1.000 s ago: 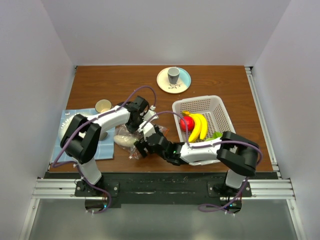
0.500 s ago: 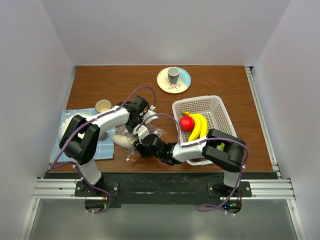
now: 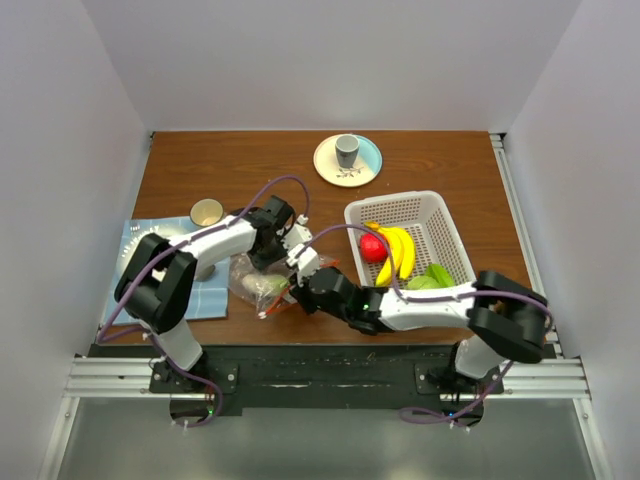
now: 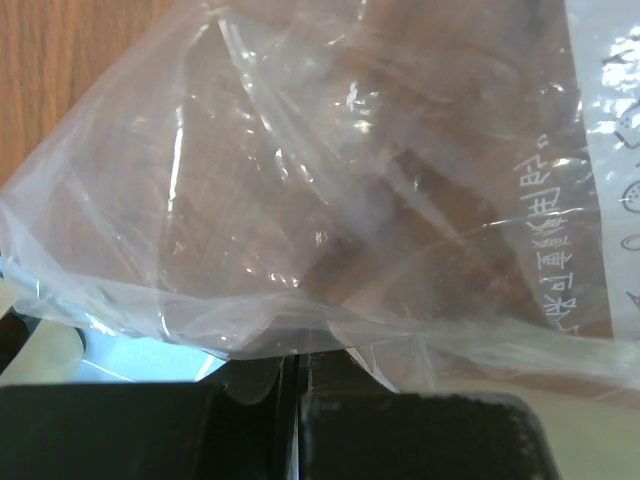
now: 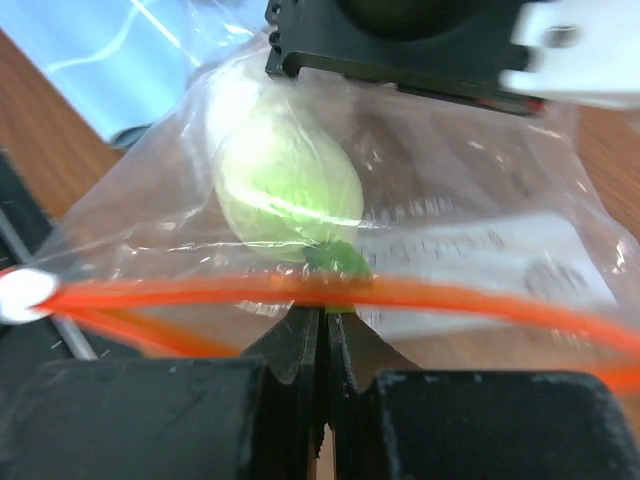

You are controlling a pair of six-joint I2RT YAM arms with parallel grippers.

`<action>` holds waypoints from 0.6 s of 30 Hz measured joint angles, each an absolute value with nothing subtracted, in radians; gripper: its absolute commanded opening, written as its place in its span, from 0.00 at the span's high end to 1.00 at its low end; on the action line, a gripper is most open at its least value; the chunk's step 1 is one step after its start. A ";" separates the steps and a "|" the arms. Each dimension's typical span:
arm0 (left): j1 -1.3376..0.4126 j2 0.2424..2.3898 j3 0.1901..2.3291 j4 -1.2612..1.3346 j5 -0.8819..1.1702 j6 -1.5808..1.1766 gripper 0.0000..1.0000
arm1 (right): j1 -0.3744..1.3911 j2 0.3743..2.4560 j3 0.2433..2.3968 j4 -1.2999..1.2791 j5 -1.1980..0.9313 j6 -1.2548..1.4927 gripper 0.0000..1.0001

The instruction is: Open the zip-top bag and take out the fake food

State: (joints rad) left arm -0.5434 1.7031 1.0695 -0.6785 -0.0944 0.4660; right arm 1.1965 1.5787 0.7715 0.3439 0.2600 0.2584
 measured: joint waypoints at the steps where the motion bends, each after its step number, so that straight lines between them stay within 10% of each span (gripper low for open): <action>1: -0.543 1.701 1.064 -0.676 -0.096 0.466 1.00 | 1.204 1.534 0.753 0.326 0.269 0.268 0.98; 18: -0.543 1.701 1.051 -0.668 -0.113 0.465 1.00 | 1.323 0.847 0.687 -0.238 0.673 0.345 1.00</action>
